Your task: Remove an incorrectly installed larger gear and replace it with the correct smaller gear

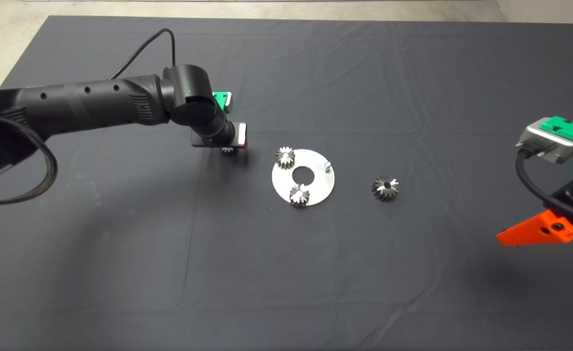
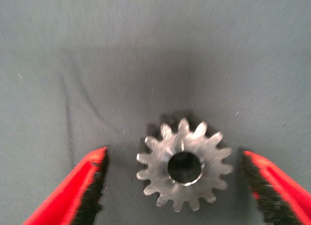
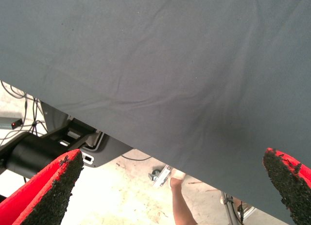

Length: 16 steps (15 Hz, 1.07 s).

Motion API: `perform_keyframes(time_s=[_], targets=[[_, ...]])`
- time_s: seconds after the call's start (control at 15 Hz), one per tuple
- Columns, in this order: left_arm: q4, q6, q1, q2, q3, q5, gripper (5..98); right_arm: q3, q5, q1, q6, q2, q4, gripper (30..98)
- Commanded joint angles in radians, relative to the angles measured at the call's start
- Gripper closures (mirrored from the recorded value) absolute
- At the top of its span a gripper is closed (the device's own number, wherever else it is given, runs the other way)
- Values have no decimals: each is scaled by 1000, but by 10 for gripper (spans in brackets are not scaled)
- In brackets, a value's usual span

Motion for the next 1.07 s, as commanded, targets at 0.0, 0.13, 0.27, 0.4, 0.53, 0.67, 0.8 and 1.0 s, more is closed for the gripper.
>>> perform_keyframes(time_s=[0.0,0.13,0.27,0.4,0.53,0.67,0.8,1.0], targets=[[8,7,-7,4,6,3,356,2,0,22,5,-1,33,308],[8,7,-1,4,4,2,389,2,0,22,5,-1,33,308],[8,8,1,1,4,2,420,2,0,22,5,-1,33,308],[9,23,1,2,-2,3,439,2,0,22,5,-1,33,308],[9,32,1,6,-2,2,467,2,0,22,5,-3,33,308],[9,31,-1,6,-2,2,486,2,0,22,5,-3,33,308],[9,34,-4,4,-4,3,486,2,0,22,5,-4,33,308],[9,43,-7,6,-7,2,486,2,0,22,5,-4,33,308]])
